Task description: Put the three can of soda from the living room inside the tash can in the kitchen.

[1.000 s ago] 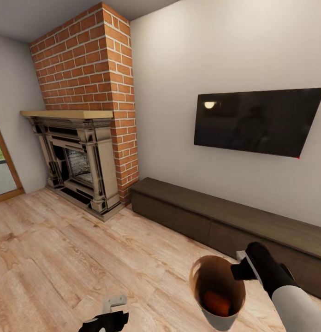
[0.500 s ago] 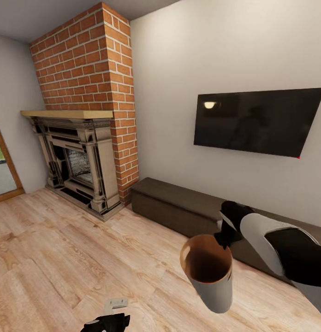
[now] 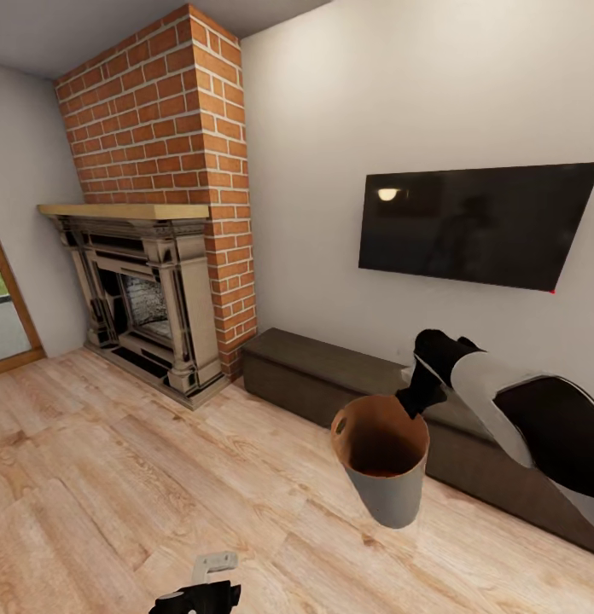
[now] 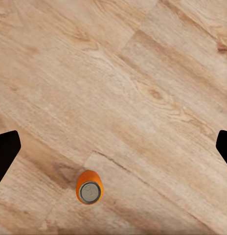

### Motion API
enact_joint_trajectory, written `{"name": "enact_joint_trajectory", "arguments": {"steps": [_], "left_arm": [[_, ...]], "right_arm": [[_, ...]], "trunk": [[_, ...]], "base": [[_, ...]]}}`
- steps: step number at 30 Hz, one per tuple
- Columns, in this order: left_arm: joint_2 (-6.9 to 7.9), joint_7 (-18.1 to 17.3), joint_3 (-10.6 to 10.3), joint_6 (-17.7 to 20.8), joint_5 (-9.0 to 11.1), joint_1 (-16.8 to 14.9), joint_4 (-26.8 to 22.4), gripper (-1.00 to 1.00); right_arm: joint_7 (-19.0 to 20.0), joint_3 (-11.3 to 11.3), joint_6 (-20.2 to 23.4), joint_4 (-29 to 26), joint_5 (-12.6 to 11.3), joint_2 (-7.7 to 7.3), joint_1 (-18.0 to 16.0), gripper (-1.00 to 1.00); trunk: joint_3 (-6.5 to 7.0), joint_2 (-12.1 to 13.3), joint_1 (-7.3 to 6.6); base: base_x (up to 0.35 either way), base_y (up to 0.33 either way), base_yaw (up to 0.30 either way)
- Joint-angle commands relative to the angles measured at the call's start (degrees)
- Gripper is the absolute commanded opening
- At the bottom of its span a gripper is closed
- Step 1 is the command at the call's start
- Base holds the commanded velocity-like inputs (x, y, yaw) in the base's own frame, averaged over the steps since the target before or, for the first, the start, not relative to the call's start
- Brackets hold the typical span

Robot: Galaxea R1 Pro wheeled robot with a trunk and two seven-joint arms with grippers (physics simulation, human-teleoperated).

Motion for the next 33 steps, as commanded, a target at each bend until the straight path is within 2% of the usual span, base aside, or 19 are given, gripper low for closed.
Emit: {"name": "enact_joint_trajectory", "arguments": {"steps": [1,4,5,9,12,18,22,25,30,33], "left_arm": [[-0.01,0.00,0.00,0.06,0.03,0.01,-0.01,1.00],[-0.02,0.02,0.01,0.60,0.10,0.04,-0.04,1.00],[-0.02,0.04,0.02,1.00,0.13,0.05,-0.05,1.00],[-0.02,0.08,0.20,1.54,0.20,0.06,-0.08,1.00],[-0.06,0.08,0.30,1.70,0.22,0.06,-0.08,1.00],[-0.11,0.09,0.37,1.79,0.23,0.07,-0.04,1.00],[-0.15,0.09,0.38,1.80,0.29,0.07,0.00,1.00],[-0.23,0.14,0.40,1.82,0.30,0.07,0.01,1.00],[-0.28,0.13,0.45,2.02,0.31,0.07,0.01,1.00],[-0.28,0.14,0.46,2.09,0.37,0.07,0.07,1.00]], "right_arm": [[0.74,-1.30,0.40,-0.07,-1.62,-0.16,-0.10,-1.00],[1.38,0.67,0.40,-0.10,-1.60,-0.48,-0.27,-1.00],[1.54,2.34,0.40,-0.12,-1.59,-0.49,-0.24,-1.00],[1.76,6.52,0.40,-0.12,-1.59,-0.17,-0.12,-1.00],[1.85,7.92,0.40,-0.11,-1.58,0.04,-0.08,-1.00],[3.30,8.50,0.40,-0.03,-1.58,0.04,-0.13,-1.00],[9.31,9.17,0.40,0.07,-1.58,0.07,-0.20,-1.00],[11.50,10.10,0.40,0.08,-1.58,0.04,-0.27,-1.00],[12.76,12.65,0.40,0.03,-1.58,-0.06,-0.31,-1.00],[13.00,13.15,0.40,0.03,-1.58,-0.14,-0.32,-1.00]], "trunk": [[0.01,0.00,0.00],[0.01,0.00,0.00],[0.01,0.00,0.00],[0.01,0.00,0.00],[0.01,0.00,0.00],[0.01,0.00,0.00],[0.01,0.00,0.00],[0.01,0.00,0.00],[0.01,0.00,0.00],[0.01,0.00,0.00]], "base": [[0.000,0.000,0.000],[0.000,0.000,0.000],[0.000,0.000,0.000],[0.000,0.000,0.000],[0.000,0.000,0.000],[0.000,0.000,0.000],[0.000,0.000,0.000],[0.000,0.000,0.000],[0.000,0.000,0.000],[0.000,0.000,0.000]]}}
